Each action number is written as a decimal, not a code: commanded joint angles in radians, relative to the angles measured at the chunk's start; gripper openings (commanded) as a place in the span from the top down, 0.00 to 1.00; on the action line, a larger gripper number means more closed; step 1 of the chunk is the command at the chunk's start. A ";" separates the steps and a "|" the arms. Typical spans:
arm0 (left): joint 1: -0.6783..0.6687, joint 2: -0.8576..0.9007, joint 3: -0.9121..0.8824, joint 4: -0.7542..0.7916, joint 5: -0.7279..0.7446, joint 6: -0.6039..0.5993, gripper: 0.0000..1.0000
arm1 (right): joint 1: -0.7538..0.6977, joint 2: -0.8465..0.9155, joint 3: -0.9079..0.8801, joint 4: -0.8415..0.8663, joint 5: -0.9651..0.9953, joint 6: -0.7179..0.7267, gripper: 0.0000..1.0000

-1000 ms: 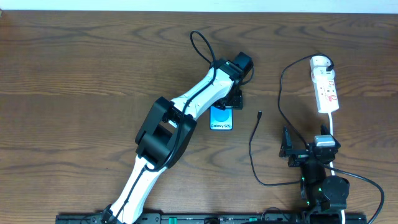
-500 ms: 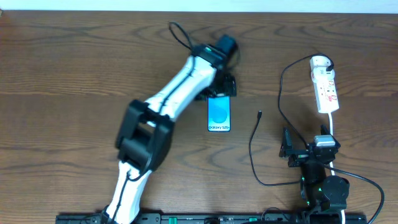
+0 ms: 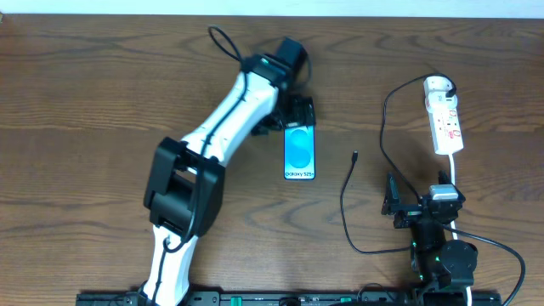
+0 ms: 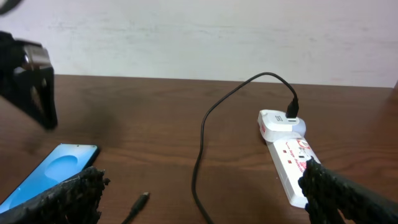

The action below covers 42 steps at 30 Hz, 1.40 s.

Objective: Plug charger to phone and switch on socket

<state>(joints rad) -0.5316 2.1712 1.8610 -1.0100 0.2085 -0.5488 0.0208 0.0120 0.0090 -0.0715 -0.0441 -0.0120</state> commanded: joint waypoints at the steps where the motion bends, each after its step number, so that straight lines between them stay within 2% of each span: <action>1: -0.046 0.000 -0.039 0.021 -0.106 0.018 0.01 | 0.005 -0.005 -0.003 -0.003 0.008 -0.011 0.01; 5: -0.085 0.000 -0.078 0.071 -0.168 0.021 0.01 | 0.005 -0.005 -0.003 -0.003 0.008 -0.011 0.01; 20: -0.116 0.000 -0.225 0.262 -0.198 0.001 0.02 | 0.005 -0.005 -0.003 -0.003 0.008 -0.011 0.01; 29: -0.123 0.001 -0.225 0.289 -0.203 -0.017 0.02 | 0.005 -0.005 -0.003 -0.003 0.008 -0.011 0.01; 42: -0.154 0.001 -0.225 0.309 -0.285 -0.036 0.02 | 0.005 -0.005 -0.003 -0.003 0.008 -0.011 0.01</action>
<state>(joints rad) -0.6796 2.1712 1.6405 -0.7048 -0.0414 -0.5766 0.0208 0.0120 0.0090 -0.0715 -0.0441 -0.0120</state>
